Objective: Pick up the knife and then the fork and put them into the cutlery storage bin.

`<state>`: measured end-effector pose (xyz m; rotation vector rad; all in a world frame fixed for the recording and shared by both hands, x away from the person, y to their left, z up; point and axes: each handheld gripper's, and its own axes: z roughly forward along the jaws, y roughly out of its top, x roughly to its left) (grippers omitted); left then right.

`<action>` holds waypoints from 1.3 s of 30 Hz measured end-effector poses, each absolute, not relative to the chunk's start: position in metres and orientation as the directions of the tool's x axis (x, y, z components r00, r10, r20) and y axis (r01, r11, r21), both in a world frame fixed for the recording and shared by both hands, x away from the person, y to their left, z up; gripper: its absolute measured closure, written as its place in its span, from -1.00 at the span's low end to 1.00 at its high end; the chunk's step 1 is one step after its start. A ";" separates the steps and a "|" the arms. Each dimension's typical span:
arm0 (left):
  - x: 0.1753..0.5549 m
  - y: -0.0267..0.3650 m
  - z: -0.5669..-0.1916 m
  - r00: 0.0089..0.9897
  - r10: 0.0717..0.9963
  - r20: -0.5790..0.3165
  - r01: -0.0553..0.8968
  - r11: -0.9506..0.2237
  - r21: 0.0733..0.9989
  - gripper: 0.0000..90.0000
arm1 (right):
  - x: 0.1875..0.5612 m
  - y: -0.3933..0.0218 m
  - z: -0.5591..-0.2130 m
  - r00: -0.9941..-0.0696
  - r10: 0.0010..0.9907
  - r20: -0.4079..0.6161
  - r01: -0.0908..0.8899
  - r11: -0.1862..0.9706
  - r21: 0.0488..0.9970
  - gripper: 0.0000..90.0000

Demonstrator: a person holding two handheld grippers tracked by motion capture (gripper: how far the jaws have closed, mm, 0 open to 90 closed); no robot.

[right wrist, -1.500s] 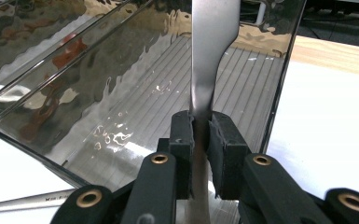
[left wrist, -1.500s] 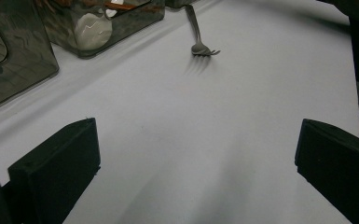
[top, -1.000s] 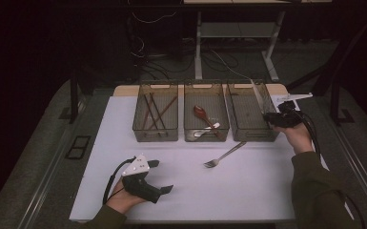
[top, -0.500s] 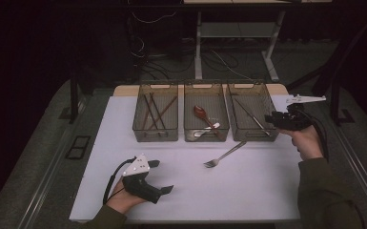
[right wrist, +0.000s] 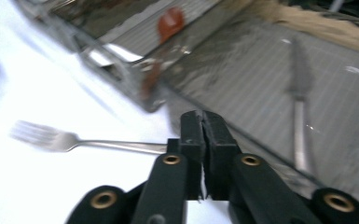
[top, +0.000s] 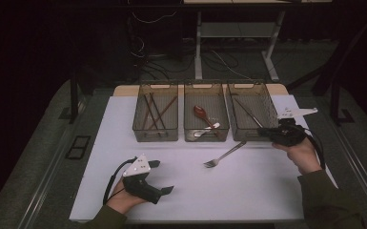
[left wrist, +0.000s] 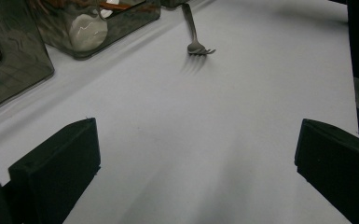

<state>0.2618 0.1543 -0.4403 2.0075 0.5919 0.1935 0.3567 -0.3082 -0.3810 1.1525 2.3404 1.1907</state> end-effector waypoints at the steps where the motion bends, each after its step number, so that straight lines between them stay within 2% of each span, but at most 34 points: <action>1: 0.262 0.154 -0.440 0.867 0.485 -0.112 0.327 -0.386 0.863 -1.00 | 0.356 -0.304 -0.383 -0.656 0.747 0.105 0.527 0.355 0.773 0.98; 6: 0.262 0.154 -0.441 0.868 0.483 -0.112 0.327 -0.387 0.862 -1.00 | 0.357 -0.281 -0.394 -0.694 0.715 0.085 0.517 0.412 0.750 0.98; 17: 0.262 0.154 -0.441 0.870 0.481 -0.111 0.327 -0.393 0.859 -1.00 | 0.374 -0.249 -0.424 -0.708 0.703 0.062 0.544 0.487 0.684 0.98; 39: 0.262 0.154 -0.441 0.869 0.481 -0.114 0.329 -0.392 0.859 -1.00 | 0.386 -0.236 -0.445 -0.701 0.713 -0.004 0.546 0.541 0.639 0.99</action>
